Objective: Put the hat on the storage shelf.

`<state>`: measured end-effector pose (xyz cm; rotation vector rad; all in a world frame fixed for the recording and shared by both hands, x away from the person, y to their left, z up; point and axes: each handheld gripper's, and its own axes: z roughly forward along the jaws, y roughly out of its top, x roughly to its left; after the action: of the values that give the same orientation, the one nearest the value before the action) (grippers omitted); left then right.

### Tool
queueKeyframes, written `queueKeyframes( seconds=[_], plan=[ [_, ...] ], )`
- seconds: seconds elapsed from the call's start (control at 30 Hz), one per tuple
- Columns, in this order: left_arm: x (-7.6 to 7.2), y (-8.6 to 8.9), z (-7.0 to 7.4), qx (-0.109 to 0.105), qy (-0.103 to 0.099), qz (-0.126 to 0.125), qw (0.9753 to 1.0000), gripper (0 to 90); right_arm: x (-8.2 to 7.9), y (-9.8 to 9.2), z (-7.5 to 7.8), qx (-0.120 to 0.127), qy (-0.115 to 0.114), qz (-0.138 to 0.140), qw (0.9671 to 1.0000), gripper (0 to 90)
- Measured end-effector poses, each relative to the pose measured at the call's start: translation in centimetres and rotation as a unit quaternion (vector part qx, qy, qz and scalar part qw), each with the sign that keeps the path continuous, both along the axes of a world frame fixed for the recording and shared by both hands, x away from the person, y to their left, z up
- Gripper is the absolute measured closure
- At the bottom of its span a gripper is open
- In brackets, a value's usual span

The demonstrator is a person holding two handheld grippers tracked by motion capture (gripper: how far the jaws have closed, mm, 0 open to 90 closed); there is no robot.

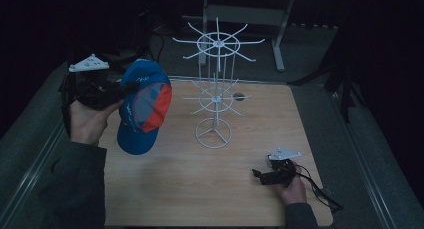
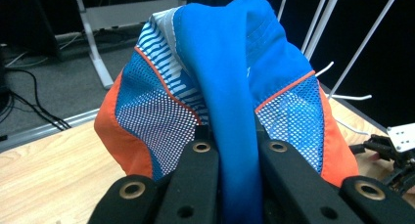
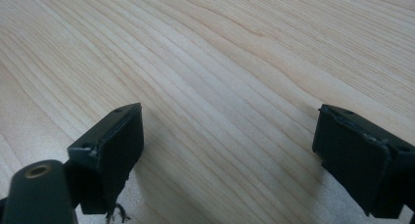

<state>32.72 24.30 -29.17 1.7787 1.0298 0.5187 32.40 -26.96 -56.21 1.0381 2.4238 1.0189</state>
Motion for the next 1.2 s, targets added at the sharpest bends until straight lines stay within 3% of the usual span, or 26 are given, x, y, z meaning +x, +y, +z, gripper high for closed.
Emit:
queueKeyframes(
  seconds=[0.73,1.2],
  plan=[
    [0.0,0.5,1.3,-0.033,-0.013,-0.008,0.9993,89.9,0.0,0.0,0.0,0.000,0.000,0.000,1.0000,11.5],
    [0.1,0.5,2.4,-0.031,-0.022,-0.009,0.9992,89.9,0.0,0.0,0.0,0.000,0.000,0.000,1.0000,11.5]
  ],
)
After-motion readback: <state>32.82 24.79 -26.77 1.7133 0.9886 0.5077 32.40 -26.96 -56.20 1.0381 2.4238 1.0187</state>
